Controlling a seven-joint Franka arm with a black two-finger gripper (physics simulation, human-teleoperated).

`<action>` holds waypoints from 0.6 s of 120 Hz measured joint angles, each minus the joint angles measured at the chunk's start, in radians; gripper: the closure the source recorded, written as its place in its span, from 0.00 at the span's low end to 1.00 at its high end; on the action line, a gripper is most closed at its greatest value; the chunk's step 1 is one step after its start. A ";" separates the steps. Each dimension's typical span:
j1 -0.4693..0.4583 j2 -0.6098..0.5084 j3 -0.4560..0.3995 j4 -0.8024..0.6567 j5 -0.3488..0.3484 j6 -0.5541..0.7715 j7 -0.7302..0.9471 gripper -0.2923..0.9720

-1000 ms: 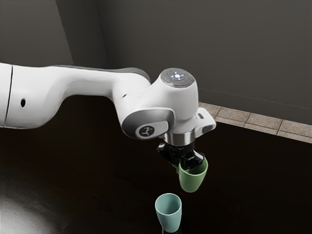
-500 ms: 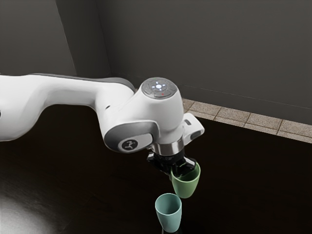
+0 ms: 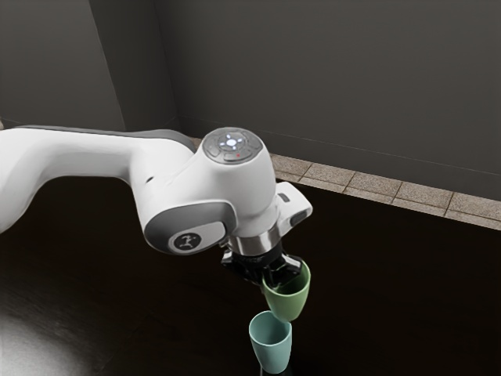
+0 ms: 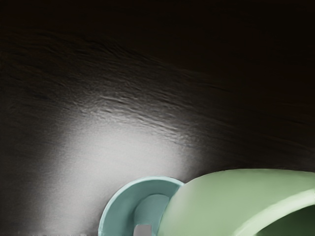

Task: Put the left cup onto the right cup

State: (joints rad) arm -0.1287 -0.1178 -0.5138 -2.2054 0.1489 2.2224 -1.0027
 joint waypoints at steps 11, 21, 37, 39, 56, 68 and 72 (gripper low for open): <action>0.000 -0.007 0.000 -0.001 -0.012 -0.018 -0.003 0.85; 0.001 -0.009 -0.001 -0.001 -0.027 -0.035 -0.005 0.85; 0.001 -0.023 -0.002 -0.016 -0.052 -0.058 -0.009 0.85; 0.001 -0.025 -0.002 -0.018 -0.056 -0.059 -0.009 0.85; 0.001 -0.051 -0.004 -0.044 -0.079 -0.069 -0.011 0.85; 0.002 -0.067 -0.010 -0.059 -0.091 -0.072 -0.013 0.85; 0.002 -0.072 -0.011 -0.065 -0.093 -0.072 -0.014 0.85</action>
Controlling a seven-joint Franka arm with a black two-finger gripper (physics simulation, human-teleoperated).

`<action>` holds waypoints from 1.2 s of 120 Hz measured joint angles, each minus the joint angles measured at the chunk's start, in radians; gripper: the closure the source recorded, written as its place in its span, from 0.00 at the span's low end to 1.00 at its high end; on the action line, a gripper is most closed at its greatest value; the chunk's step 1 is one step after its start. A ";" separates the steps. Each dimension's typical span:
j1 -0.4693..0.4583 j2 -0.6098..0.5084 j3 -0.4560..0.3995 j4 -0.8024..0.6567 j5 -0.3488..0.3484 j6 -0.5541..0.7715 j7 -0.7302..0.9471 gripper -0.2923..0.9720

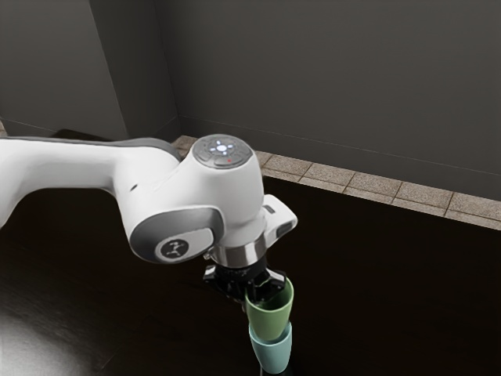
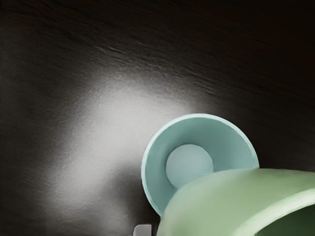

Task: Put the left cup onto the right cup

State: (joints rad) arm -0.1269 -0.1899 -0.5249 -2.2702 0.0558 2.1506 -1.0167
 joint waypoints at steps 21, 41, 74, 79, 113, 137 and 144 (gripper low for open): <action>0.001 -0.007 -0.004 -0.008 -0.006 0.000 -0.005 0.85; 0.006 -0.006 -0.004 -0.007 -0.007 0.001 -0.009 0.85; 0.015 -0.001 -0.004 -0.006 -0.006 0.004 -0.014 0.85; 0.018 0.001 -0.004 -0.006 -0.006 0.004 -0.014 0.85; 0.032 0.026 -0.004 -0.006 -0.004 0.024 -0.017 0.85; 0.035 0.056 -0.004 -0.007 -0.003 0.046 -0.019 0.85; 0.036 0.062 -0.004 -0.007 -0.003 0.052 -0.019 0.85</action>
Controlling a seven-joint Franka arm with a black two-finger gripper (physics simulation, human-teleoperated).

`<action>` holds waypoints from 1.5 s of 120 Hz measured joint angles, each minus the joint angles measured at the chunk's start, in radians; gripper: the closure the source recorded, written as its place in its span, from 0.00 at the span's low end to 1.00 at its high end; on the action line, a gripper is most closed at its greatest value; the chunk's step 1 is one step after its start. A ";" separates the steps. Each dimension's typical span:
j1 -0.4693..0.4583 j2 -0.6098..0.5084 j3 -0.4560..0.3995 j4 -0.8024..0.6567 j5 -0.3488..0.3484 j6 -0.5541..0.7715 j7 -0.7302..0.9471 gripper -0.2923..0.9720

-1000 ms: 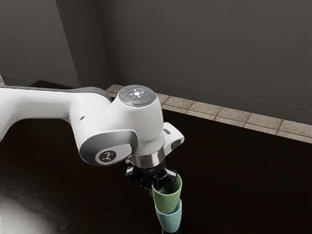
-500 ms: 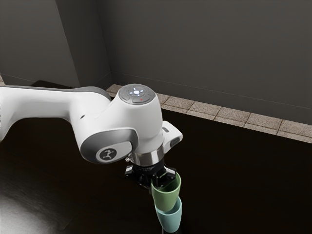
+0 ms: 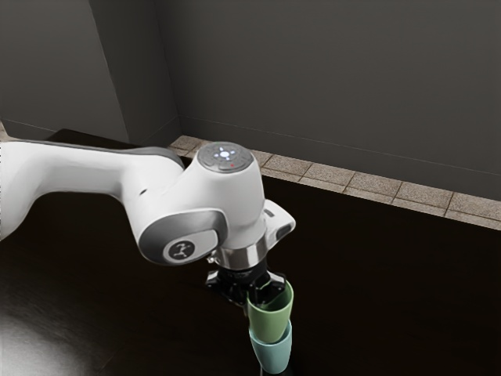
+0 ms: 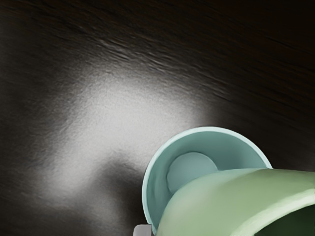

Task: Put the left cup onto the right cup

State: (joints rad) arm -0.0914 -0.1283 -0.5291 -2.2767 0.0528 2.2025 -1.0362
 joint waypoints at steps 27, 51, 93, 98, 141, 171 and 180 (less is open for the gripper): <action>0.010 0.008 0.000 0.000 0.001 0.011 -0.002 0.85; 0.014 0.009 0.000 0.000 0.003 0.015 -0.003 0.85; 0.028 0.030 0.001 0.000 0.005 0.023 -0.004 0.85; 0.029 0.035 0.001 0.000 0.005 0.026 -0.004 0.85; 0.032 0.065 0.002 0.000 0.007 0.043 -0.004 0.85; 0.031 0.069 0.002 0.000 0.008 0.052 -0.005 0.85; 0.030 0.071 0.002 0.000 0.008 0.053 -0.005 0.85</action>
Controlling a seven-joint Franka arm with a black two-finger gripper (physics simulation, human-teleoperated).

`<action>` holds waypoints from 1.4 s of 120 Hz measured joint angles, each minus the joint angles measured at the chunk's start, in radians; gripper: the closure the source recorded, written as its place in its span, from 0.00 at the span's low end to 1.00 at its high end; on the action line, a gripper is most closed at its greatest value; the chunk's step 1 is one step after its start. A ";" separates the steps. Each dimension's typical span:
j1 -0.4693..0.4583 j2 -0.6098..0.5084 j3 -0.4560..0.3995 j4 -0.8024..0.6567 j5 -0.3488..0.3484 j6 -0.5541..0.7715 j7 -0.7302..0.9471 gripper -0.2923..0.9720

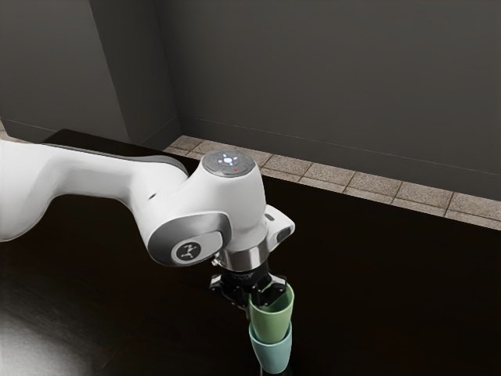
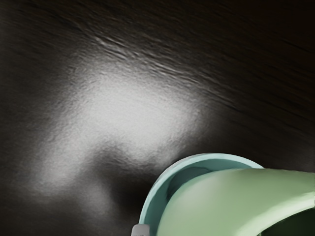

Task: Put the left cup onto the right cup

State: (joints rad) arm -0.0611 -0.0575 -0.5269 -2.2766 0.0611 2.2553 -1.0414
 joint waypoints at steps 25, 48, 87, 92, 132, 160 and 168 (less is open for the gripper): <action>0.000 0.003 0.001 0.000 0.000 0.002 0.000 0.85; 0.001 0.007 -0.001 0.000 -0.004 0.005 0.004 0.62; 0.001 0.007 -0.001 0.000 -0.006 0.006 0.012 0.32; 0.001 0.006 -0.001 0.000 -0.006 0.006 0.013 0.30; 0.002 -0.016 -0.001 0.009 -0.005 -0.009 0.018 0.25; 0.002 -0.054 -0.002 0.070 -0.004 -0.081 0.020 0.24; 0.002 -0.064 -0.003 0.093 -0.004 -0.113 0.021 0.23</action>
State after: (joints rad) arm -0.0588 -0.1212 -0.5299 -2.1836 0.0567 2.1427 -1.0208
